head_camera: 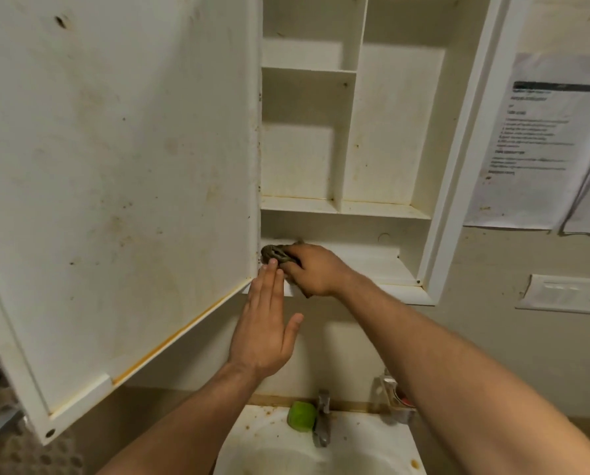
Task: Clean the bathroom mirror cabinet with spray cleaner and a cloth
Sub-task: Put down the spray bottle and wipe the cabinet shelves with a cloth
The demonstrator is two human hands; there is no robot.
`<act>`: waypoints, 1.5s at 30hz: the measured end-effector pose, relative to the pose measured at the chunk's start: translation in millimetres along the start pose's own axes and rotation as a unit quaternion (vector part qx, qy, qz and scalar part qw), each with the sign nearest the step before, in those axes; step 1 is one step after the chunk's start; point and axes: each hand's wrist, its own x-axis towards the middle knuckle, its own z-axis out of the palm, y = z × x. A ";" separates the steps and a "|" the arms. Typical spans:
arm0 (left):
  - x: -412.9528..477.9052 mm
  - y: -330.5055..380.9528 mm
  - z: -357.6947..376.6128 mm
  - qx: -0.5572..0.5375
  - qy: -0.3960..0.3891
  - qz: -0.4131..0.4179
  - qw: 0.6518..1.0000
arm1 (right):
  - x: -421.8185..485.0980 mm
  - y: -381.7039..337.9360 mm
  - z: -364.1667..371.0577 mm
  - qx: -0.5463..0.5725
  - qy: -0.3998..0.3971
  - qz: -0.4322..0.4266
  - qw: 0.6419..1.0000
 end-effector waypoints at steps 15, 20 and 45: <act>-10.2 -13.4 -4.7 -0.003 -0.020 0.020 1.000 | 50.6 -20.8 22.6 -0.114 0.025 0.015 0.993; -10.5 -9.1 -8.8 0.023 0.012 0.040 0.999 | 52.5 -7.2 16.3 0.025 0.021 -0.017 0.999; -8.3 -1.7 -17.6 0.147 -0.013 0.031 0.989 | 70.5 -28.6 20.2 -0.043 0.082 0.065 0.994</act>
